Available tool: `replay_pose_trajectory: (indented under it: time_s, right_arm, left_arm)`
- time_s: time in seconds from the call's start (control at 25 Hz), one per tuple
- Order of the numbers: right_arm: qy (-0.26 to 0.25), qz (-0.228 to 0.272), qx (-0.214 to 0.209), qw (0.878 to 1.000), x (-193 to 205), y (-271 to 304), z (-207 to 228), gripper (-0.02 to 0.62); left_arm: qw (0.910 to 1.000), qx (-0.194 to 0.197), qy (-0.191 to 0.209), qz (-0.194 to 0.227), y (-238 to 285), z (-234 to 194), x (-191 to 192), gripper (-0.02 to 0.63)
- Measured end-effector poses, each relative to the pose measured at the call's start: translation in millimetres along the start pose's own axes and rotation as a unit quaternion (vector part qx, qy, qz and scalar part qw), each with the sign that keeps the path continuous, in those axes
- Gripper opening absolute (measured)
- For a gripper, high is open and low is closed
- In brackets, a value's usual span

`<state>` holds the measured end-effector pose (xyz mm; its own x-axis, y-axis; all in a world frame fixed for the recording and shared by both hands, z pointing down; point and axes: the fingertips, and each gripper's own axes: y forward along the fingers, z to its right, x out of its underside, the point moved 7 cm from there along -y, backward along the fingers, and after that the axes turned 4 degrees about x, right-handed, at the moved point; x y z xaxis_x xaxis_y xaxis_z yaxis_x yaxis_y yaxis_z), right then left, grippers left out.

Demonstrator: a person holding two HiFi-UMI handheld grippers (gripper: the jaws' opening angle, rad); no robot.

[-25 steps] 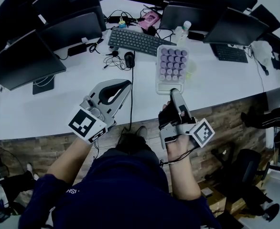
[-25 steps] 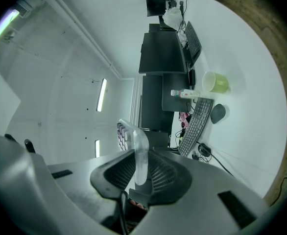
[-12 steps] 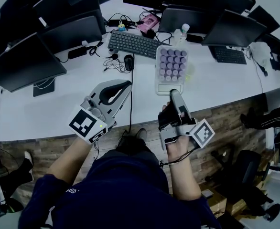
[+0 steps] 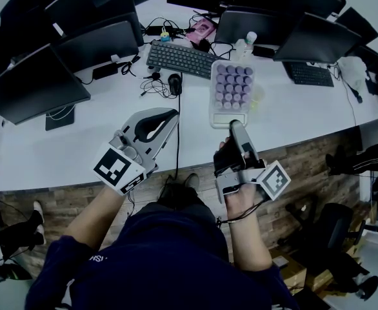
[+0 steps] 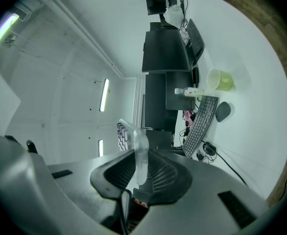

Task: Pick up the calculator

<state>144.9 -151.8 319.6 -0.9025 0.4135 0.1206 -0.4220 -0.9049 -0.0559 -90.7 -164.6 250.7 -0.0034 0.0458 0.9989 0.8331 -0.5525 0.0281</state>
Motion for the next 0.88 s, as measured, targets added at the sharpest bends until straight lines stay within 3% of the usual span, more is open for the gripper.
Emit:
replay_pose_trajectory:
  time_s: [0.88]
  right_arm:
    - [0.007, 0.000, 0.003, 1.000, 0.0, 0.0, 1.4, 0.081]
  left_arm:
    - [1.0000, 0.001, -0.006, 0.000, 2.1, -0.8, 0.3, 0.034]
